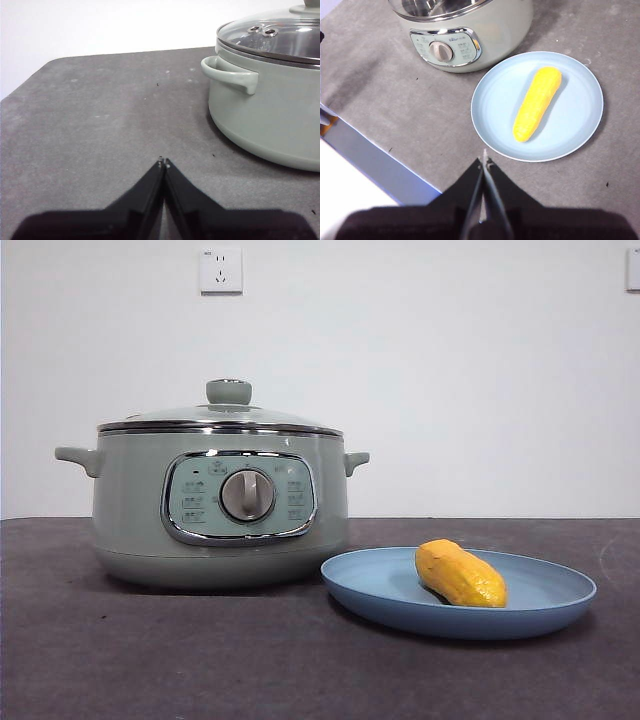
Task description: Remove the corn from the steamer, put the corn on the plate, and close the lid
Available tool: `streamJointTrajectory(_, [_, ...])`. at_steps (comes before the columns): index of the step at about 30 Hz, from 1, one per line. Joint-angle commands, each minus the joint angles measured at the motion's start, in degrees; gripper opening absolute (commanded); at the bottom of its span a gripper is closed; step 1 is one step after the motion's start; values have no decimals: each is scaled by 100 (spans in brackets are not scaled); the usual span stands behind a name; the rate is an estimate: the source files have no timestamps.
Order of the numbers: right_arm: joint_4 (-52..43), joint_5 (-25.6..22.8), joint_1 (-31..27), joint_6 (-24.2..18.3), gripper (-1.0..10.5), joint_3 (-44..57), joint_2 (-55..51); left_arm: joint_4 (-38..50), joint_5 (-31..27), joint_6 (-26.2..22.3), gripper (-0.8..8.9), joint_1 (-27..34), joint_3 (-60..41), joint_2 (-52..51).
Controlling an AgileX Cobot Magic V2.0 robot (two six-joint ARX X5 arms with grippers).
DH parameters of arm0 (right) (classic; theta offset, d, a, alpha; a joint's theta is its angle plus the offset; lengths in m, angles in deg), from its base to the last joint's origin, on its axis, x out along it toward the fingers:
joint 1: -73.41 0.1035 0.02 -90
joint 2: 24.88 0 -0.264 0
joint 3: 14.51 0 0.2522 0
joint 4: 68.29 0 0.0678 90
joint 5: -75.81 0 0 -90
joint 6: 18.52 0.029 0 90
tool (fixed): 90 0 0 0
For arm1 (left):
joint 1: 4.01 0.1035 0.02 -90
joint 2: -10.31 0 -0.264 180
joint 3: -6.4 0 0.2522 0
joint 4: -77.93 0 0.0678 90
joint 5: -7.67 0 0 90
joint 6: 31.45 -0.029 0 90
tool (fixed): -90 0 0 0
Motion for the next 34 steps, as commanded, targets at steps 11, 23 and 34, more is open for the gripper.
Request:
streamJointTrajectory(11, [-15,-17,13,-26,1,28,0,26,-20,59,-4,15,-81,-9])
streamJointTrajectory(23, [-599,-129,-914,-361,2,74,-686,26,-20,61,-4,15,-81,-9])
streamJointTrajectory(34, [-3174,-140,-2433,-879,2,1967,-2212,28,-20,59,-4,15,-81,-9])
